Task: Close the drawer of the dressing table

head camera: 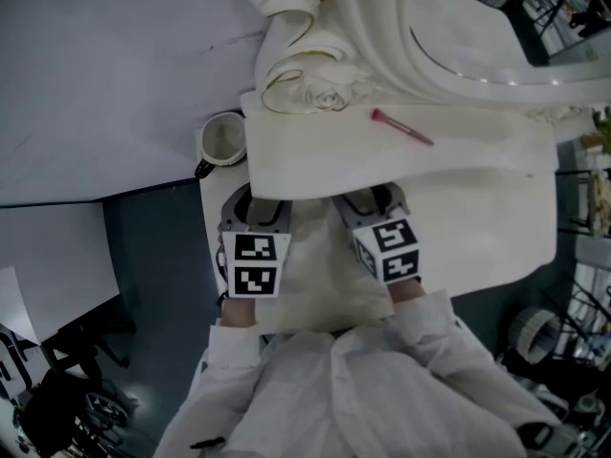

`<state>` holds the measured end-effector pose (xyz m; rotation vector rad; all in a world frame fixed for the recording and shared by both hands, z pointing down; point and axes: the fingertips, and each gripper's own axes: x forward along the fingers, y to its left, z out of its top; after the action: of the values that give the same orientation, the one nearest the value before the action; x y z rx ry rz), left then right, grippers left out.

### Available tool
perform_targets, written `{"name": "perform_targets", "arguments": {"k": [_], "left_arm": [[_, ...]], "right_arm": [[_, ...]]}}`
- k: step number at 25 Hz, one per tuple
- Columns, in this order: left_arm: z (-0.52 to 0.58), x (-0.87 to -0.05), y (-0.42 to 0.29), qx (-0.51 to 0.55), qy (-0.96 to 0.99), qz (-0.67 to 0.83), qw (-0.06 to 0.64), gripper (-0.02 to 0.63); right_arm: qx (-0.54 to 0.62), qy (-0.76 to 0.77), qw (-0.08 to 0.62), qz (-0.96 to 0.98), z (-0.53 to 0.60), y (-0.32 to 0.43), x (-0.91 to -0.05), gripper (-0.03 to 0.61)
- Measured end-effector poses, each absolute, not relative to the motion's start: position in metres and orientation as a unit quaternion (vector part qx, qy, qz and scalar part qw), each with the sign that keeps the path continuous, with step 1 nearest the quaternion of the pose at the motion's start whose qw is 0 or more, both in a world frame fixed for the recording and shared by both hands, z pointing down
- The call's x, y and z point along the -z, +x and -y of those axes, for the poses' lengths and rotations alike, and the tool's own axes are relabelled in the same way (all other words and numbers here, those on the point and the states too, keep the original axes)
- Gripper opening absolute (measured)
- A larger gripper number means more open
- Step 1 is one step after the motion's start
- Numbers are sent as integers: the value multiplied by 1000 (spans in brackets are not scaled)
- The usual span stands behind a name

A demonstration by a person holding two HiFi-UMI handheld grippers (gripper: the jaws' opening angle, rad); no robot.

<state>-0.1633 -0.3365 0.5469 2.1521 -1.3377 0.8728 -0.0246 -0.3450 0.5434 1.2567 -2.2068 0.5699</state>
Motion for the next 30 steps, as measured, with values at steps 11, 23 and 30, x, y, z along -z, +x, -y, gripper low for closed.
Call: {"name": "perform_targets", "arguments": {"k": [11,23,30], "left_arm": [[335,-547,-163,-306,780,489,243,229],[314,-535,-160,-290,786,488,244,229],[298,-515,-153,-271,799,483,235,229]], "right_arm": [[-211,472,256,817,343,-25,-542,221],[-218,474,238,819,320,-29,-533,221],[-211,459,214,836,301,-38,-508,219]]}}
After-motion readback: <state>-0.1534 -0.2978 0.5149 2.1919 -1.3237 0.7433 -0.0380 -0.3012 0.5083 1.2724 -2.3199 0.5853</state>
